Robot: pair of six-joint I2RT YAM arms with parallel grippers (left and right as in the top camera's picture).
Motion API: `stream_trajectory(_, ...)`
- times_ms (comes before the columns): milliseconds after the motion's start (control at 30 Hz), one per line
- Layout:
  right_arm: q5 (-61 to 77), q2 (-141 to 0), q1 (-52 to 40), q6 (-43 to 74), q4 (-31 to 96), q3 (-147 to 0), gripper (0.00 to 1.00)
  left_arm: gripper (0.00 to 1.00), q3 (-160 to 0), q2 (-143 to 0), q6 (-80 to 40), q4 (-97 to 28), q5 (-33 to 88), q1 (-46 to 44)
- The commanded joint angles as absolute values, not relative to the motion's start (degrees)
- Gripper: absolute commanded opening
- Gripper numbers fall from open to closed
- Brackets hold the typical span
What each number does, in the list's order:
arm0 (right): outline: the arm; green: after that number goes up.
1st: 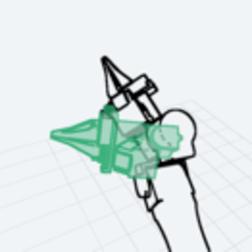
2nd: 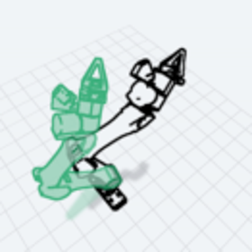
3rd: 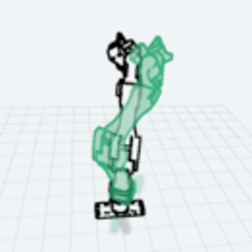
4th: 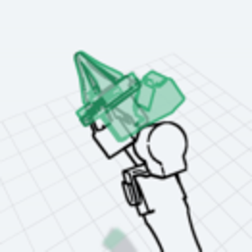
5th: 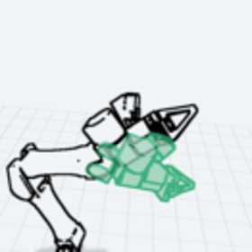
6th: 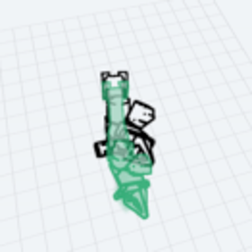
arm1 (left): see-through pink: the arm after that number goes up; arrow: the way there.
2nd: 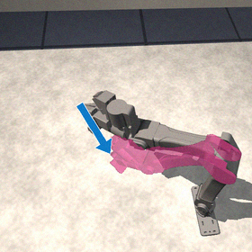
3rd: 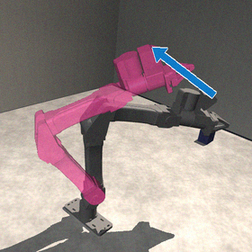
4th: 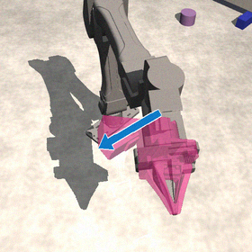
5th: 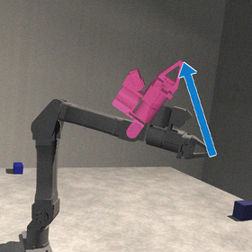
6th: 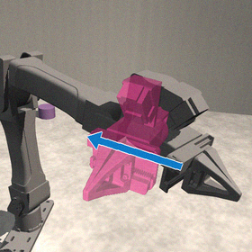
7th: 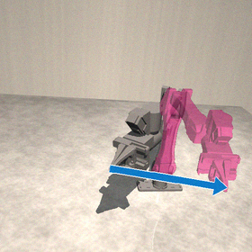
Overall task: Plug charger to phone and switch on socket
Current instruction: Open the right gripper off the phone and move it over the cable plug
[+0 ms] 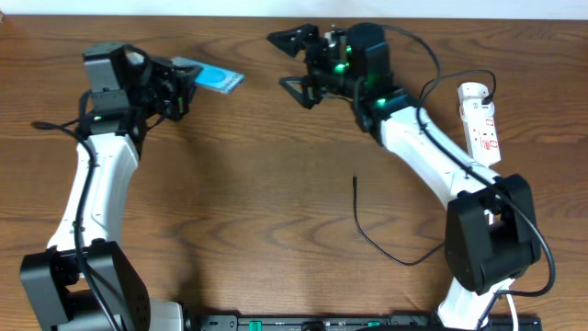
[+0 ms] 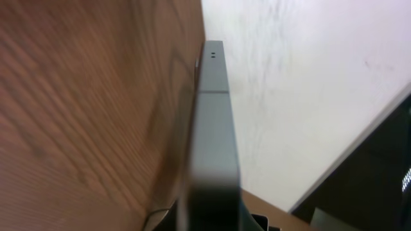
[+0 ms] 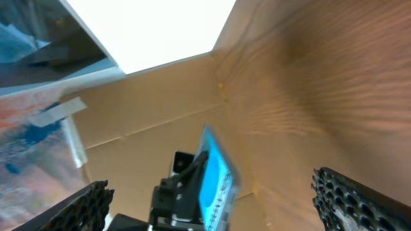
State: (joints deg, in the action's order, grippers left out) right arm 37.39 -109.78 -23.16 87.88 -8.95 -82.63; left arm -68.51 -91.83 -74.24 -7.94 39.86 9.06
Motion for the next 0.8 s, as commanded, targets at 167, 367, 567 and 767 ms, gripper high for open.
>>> stream_trajectory(167,37.85,-109.34,-17.78,62.26,8.99,-83.55,0.99,0.07,-69.12,-91.74,-68.58,-10.39,39.90,10.85)
stream_trajectory(367,26.52,-108.99,-16.16,49.10,29.45,-83.64,0.99,0.07,-69.12,-91.74,-67.02,-10.70,42.02,10.85)
stream_trajectory(567,11.86,-106.45,-16.23,40.58,46.09,-83.68,0.99,0.07,-69.12,-91.74,-63.66,-13.72,44.56,10.85)
stream_trajectory(767,6.90,-106.13,-16.32,35.70,55.86,-83.68,0.97,0.07,-69.12,-91.74,-57.47,-20.45,44.91,10.70)
